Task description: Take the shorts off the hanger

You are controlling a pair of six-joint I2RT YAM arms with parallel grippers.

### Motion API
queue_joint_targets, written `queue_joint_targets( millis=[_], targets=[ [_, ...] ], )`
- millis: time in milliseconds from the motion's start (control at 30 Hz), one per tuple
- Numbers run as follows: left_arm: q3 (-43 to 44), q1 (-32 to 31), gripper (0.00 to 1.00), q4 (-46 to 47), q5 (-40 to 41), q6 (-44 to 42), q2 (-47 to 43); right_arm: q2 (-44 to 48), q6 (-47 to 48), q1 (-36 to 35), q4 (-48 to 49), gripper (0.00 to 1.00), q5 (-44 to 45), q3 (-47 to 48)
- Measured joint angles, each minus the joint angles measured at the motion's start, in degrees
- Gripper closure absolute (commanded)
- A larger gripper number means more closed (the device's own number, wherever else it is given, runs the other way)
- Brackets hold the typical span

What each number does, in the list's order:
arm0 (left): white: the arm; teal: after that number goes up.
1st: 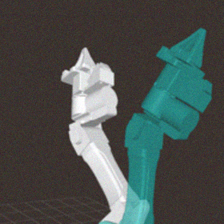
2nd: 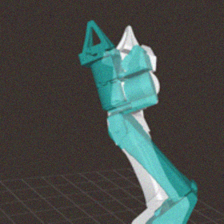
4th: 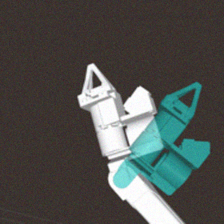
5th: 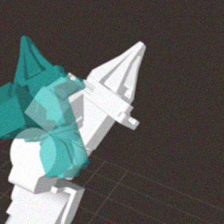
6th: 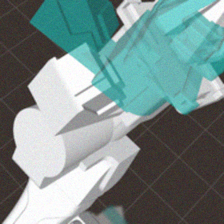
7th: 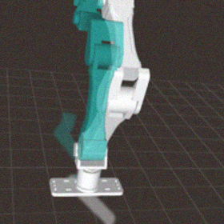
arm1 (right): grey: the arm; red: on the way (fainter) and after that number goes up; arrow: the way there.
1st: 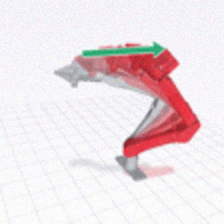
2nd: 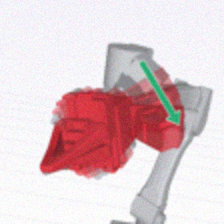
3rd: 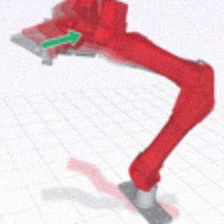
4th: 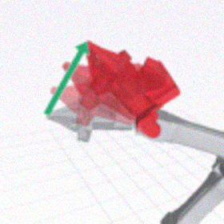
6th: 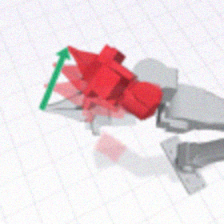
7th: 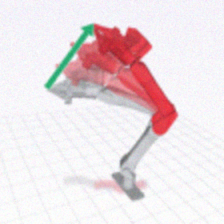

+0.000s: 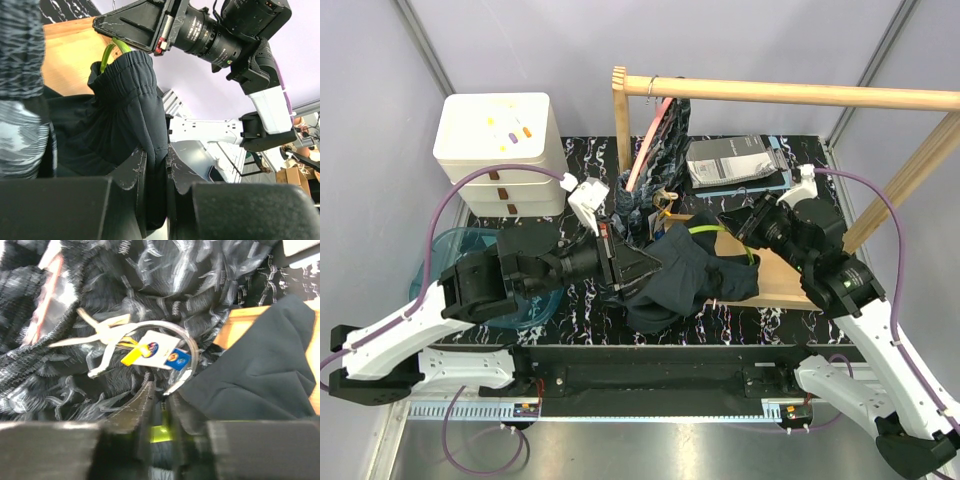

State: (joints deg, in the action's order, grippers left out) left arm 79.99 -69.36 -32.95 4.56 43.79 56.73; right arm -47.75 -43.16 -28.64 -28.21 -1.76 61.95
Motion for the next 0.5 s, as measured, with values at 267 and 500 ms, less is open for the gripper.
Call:
queue_joint_targets(
  millis=[267, 500],
  targets=[
    [2.9, 0.2, 0.60, -2.8, 0.0, -1.5, 2.3, 0.0, 0.3, 0.0, -2.8, 1.00, 4.4, 0.4],
    [5.4, 0.2, 0.40, -5.2, 0.0, -5.5, 3.7, -0.6, 1.0, -0.1, -14.3, 1.00, 11.9, 9.0]
  ],
)
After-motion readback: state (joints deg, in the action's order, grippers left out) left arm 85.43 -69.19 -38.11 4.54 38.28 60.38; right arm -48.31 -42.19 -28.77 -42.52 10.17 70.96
